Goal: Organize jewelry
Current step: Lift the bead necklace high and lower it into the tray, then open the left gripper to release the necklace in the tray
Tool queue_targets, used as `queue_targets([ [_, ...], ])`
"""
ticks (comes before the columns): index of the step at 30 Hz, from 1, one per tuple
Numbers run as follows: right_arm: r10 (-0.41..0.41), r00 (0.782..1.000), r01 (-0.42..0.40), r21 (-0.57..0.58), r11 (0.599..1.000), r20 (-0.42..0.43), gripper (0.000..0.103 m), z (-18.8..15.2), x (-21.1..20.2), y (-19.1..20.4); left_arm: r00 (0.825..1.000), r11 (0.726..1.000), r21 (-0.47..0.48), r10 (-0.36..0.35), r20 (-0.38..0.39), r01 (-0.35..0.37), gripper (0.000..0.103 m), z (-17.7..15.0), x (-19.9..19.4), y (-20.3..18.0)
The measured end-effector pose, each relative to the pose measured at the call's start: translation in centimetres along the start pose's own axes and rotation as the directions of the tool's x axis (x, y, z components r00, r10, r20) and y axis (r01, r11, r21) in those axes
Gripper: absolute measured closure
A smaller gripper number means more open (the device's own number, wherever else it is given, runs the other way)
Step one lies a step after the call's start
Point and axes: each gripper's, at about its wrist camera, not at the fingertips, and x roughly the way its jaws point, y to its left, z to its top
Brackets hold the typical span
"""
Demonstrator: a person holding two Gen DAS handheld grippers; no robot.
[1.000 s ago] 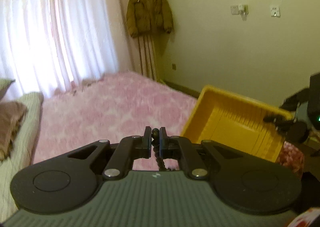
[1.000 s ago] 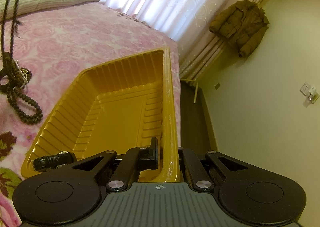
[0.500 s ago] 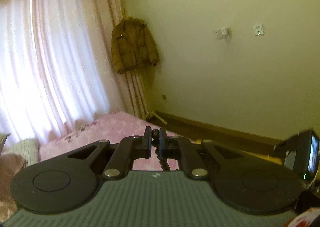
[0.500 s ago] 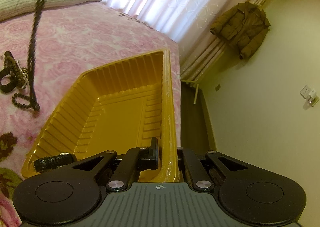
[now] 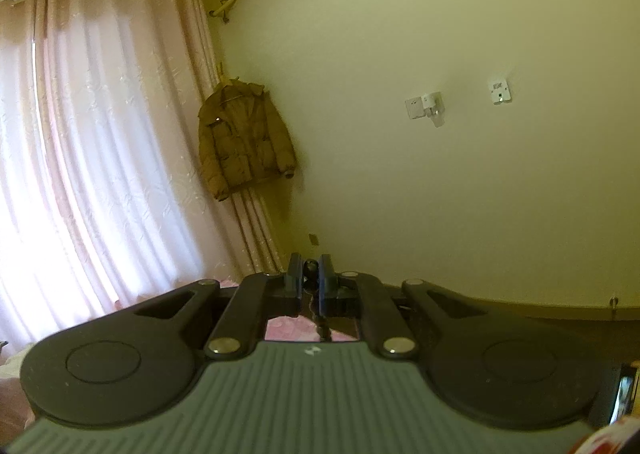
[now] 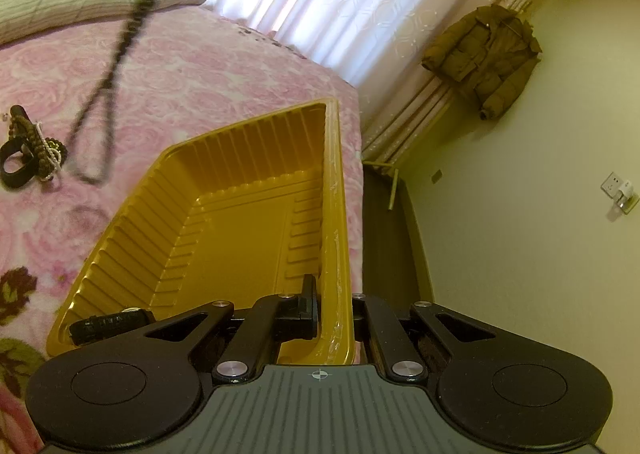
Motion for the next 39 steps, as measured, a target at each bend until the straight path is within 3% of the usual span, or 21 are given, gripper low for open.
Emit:
queue_targets([
  [4,0.001,1.0,-0.001,0.002,1.0,0.0,0.099,-0.2,0.0,-0.1,1.0,1.0,0.001,-0.018,-0.007,0.018,0.097,-0.1,1.4,-0.7],
  [11,0.006,1.0,-0.006,0.008,1.0,-0.002,0.099,-0.1,0.1,-0.3,0.989,0.997,-0.001,-0.075,-0.124,0.076,0.097,-3.9,5.6,-3.0],
  [24,0.011,1.0,-0.011,0.009,1.0,-0.001,0.099,-0.2,0.3,-0.5,0.92,0.987,-0.041,-0.159,-0.357,0.155,0.097,-12.2,11.8,-5.8],
  [29,0.013,1.0,-0.013,0.011,1.0,-0.002,0.099,-0.3,0.3,-0.6,0.897,0.984,-0.064,-0.177,-0.404,0.166,0.097,-14.5,12.9,-6.2],
  [39,0.013,1.0,-0.013,0.011,1.0,-0.002,0.099,-0.3,0.3,-0.6,0.867,0.979,-0.094,-0.205,-0.454,0.182,0.096,-16.5,14.1,-6.4],
])
